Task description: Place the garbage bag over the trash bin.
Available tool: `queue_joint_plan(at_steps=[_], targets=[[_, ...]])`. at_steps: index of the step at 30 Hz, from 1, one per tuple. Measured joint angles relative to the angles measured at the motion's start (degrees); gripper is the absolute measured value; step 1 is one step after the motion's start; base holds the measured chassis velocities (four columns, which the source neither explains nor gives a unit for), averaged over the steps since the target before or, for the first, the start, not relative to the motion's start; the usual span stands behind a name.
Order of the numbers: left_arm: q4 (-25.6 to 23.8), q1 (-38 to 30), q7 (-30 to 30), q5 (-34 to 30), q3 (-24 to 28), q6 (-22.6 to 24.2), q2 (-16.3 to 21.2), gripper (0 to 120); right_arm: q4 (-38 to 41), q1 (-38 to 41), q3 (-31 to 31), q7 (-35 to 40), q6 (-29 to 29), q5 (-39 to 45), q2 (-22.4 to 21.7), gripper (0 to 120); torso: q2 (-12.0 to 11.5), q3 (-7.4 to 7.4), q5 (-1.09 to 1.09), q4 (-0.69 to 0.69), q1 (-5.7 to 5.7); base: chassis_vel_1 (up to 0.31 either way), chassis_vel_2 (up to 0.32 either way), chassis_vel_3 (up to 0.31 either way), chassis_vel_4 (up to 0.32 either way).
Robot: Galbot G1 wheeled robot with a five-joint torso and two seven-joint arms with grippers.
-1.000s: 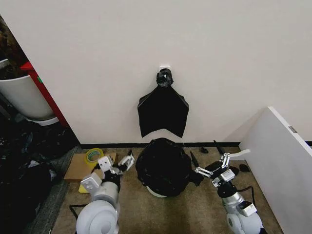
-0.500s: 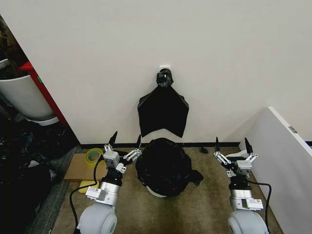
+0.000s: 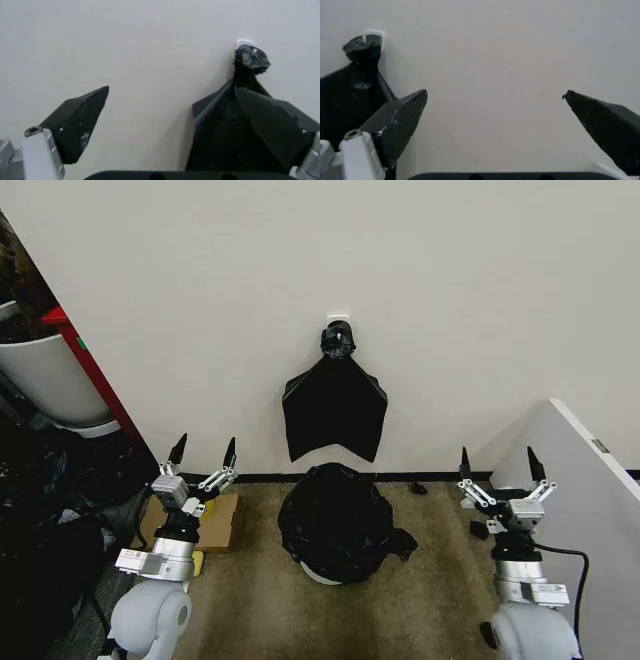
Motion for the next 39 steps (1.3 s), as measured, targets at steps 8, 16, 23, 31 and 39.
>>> queue_joint_plan(at_steps=[8, 16, 23, 31, 39], targets=[[0.00, 1.16, -1.07, -2.78, 2.31, 1.12, 0.08, 100, -1.37, 1.09, 0.14, -2.37, 0.30, 1.85, 2.57, 100, 0.00, 0.00, 0.01, -0.01, 0.00, 0.000, 0.000, 0.000, 0.000], [-3.30, 3.64, -6.20, -6.65, 3.87, 1.71, 2.50, 100, -1.58, -0.62, 4.36, -17.09, 4.71, 11.72, 5.48, 100, 0.00, 0.00, 0.01, -0.02, 0.00, 0.000, 0.000, 0.000, 0.000], [-3.58, 3.46, -6.57, -6.18, 5.47, 0.62, 2.22, 100, -1.47, -1.21, 3.81, -14.97, 5.05, 13.73, 5.77, 100, 0.00, 0.00, 0.00, 0.00, 0.00, 0.000, 0.000, 0.000, 0.000], [-4.93, 3.78, -6.46, -5.95, 5.63, 0.88, 2.57, 100, -0.54, -2.71, 3.61, -14.97, 5.90, 12.92, 7.36, 100, 0.00, 0.00, 0.00, 0.00, 0.00, 0.000, 0.000, 0.000, 0.000], [-5.44, 4.17, -6.43, -5.82, 6.11, 0.41, 3.12, 100, 0.02, -3.39, 3.34, -14.92, 5.95, 11.27, 8.74, 100, 0.00, 0.00, 0.01, 0.00, 0.00, 0.000, 0.000, 0.000, 0.000]])
